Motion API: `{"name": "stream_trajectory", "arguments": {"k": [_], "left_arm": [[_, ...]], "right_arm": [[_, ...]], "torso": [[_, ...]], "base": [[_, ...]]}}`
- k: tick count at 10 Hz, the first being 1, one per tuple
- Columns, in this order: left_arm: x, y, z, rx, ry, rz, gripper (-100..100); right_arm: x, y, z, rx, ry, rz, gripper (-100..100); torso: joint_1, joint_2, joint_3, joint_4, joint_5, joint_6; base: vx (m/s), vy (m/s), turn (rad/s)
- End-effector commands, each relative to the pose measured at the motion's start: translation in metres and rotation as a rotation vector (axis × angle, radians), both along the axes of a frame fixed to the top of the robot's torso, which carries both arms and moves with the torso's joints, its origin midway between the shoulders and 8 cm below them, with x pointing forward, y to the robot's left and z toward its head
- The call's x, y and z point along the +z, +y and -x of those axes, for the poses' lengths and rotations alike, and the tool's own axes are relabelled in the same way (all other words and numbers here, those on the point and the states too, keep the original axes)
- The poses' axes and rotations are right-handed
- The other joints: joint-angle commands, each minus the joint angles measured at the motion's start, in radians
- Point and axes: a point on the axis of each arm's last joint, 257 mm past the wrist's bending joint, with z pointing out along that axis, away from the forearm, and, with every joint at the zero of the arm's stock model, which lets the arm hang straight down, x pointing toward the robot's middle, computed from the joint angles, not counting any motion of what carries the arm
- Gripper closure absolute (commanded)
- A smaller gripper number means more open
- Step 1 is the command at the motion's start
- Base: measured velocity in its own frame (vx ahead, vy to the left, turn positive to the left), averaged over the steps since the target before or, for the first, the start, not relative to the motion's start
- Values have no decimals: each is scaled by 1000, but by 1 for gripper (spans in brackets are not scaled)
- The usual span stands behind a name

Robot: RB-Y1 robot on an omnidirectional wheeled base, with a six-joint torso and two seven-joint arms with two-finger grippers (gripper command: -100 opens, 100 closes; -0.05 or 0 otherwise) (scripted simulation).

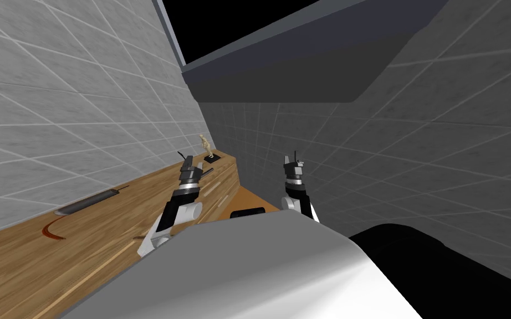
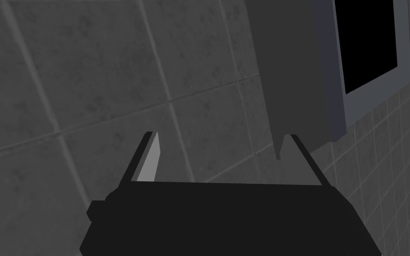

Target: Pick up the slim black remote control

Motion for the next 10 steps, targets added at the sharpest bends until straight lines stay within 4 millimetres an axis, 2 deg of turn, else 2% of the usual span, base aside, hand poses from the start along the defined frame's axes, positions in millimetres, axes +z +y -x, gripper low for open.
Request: {"name": "stream_trajectory", "arguments": {"k": [1,3,4,6,7,10], "left_arm": [[-9,8,-15,-19,34,19,-100],[-19,21,-36,-38,84,50,-100],[-18,21,-38,-39,82,51,-100],[-30,37,-61,-52,137,91,-100],[-28,35,-66,-56,138,93,-100],[-41,52,-93,-65,209,145,-100]], "right_arm": [[0,0,0,0,0,0,0],[0,0,0,0,0,0,0],[0,0,0,0,0,0,0],[0,0,0,0,0,0,0],[0,0,0,0,0,0,0],[0,0,0,0,0,0,0]], "torso": [[0,0,0,0,0,0],[-1,1,1,0,0,0],[0,0,0,0,0,0],[1,-5,-2,-1,0,0],[1,-6,-3,-1,0,0],[1,-6,-3,-1,0,0]], "base": [[-103,-34,-14],[-97,-27,-13],[-56,-11,-2],[-2,-9,-27],[0,0,0],[0,0,0]]}}
